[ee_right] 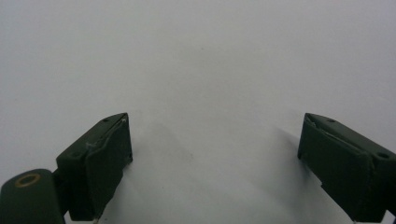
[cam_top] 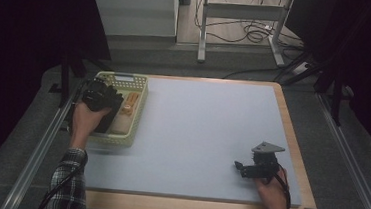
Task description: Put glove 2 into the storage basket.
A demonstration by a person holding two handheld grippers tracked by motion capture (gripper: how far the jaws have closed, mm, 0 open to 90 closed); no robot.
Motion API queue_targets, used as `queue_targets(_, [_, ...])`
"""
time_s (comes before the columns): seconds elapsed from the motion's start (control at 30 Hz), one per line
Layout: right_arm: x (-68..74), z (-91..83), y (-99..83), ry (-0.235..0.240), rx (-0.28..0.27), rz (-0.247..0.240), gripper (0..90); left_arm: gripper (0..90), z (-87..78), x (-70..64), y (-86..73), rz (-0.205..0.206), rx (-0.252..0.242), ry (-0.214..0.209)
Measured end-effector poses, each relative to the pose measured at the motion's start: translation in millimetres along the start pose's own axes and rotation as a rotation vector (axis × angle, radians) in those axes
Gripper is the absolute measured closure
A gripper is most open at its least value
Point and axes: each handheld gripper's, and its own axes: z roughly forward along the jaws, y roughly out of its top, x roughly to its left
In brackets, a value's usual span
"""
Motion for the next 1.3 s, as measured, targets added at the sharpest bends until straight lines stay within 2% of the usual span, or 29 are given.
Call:
queue_targets(0.23, [0.1, 0.0, 0.0, 0.000, 0.000, 0.000, 9.6, 15.5, -5.9, 0.4, -7.7, 0.019, -0.013, -0.023])
queue_targets(0.3, [0.0, 0.0, 0.0, 0.000, 0.000, 0.000, 9.6, 13.4, -6.9, -1.0, -10.2, 0.016, -0.025, -0.047])
queue_targets(0.4, [0.0, 0.0, 0.0, 0.000, 0.000, 0.000, 9.6, 10.4, -9.5, -3.6, -13.1, 0.012, -0.041, -0.106])
queue_targets(0.47, [0.1, 0.0, 0.0, 0.000, 0.000, 0.000, 9.6, 8.9, -11.7, -6.3, -14.5, 0.018, -0.053, -0.122])
queue_targets(0.77, [0.1, 0.0, 0.0, -0.001, 0.000, -0.001, 9.6, 4.4, -20.2, -17.3, -20.3, 0.080, -0.070, -0.128])
queue_targets(0.93, [0.1, 0.0, 0.1, -0.001, 0.001, 0.000, 9.5, 3.2, -27.2, -21.0, -24.0, 0.087, -0.099, -0.157])
queue_targets(1.3, [0.2, 0.0, 0.1, -0.002, 0.001, -0.001, 9.5, 2.3, -42.0, -38.9, -32.2, 0.150, -0.141, -0.201])
